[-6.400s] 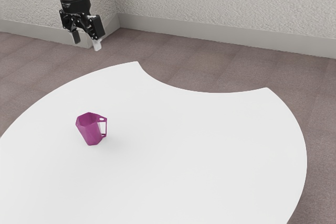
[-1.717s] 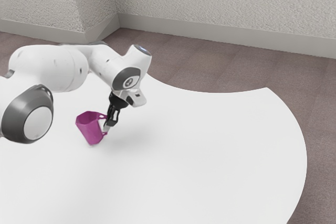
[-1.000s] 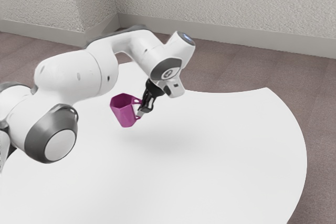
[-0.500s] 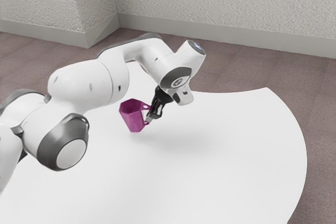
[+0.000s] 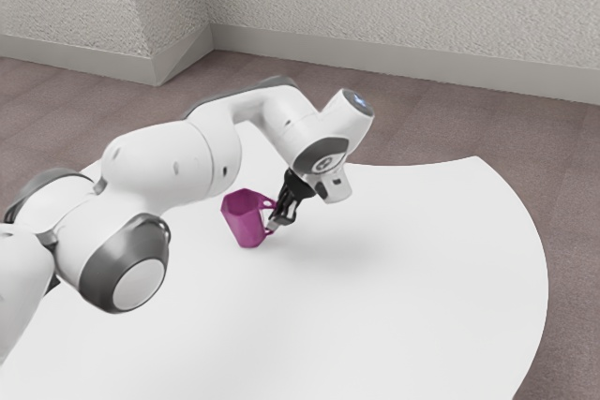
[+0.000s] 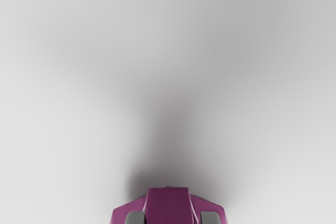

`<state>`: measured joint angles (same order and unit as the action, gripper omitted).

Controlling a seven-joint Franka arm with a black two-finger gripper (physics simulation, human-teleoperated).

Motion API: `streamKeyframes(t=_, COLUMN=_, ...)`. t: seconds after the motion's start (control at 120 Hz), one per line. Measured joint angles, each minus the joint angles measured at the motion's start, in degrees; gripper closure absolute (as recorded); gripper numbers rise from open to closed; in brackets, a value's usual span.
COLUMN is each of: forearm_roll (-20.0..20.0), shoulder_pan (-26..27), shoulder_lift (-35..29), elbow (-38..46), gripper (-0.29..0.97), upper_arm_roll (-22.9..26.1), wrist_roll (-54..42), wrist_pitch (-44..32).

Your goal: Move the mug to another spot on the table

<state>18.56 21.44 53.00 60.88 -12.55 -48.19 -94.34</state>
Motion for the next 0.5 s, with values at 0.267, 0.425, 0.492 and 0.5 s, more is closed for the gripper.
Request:
streamKeyframes(t=0.267, forearm_roll=-0.3, shoulder_pan=0.0, shoulder_lift=0.0, elbow=0.5, gripper=0.44, upper_arm_roll=0.0, wrist_roll=-0.2, wrist_pitch=-0.3)
streamKeyframes(t=0.425, forearm_roll=-1.0, shoulder_pan=0.1, shoulder_lift=-0.1, elbow=0.6, gripper=0.22, upper_arm_roll=0.0, wrist_roll=-0.3, wrist_pitch=-0.8)
streamKeyframes(t=0.492, forearm_roll=-2.5, shoulder_pan=0.2, shoulder_lift=-0.9, elbow=0.7, gripper=0.16, upper_arm_roll=-0.1, wrist_roll=-0.4, wrist_pitch=-1.6)
streamKeyframes(t=0.5, forearm_roll=-2.8, shoulder_pan=0.2, shoulder_lift=-1.1, elbow=0.8, gripper=0.15, upper_arm_roll=-0.1, wrist_roll=-0.4, wrist_pitch=-1.7)
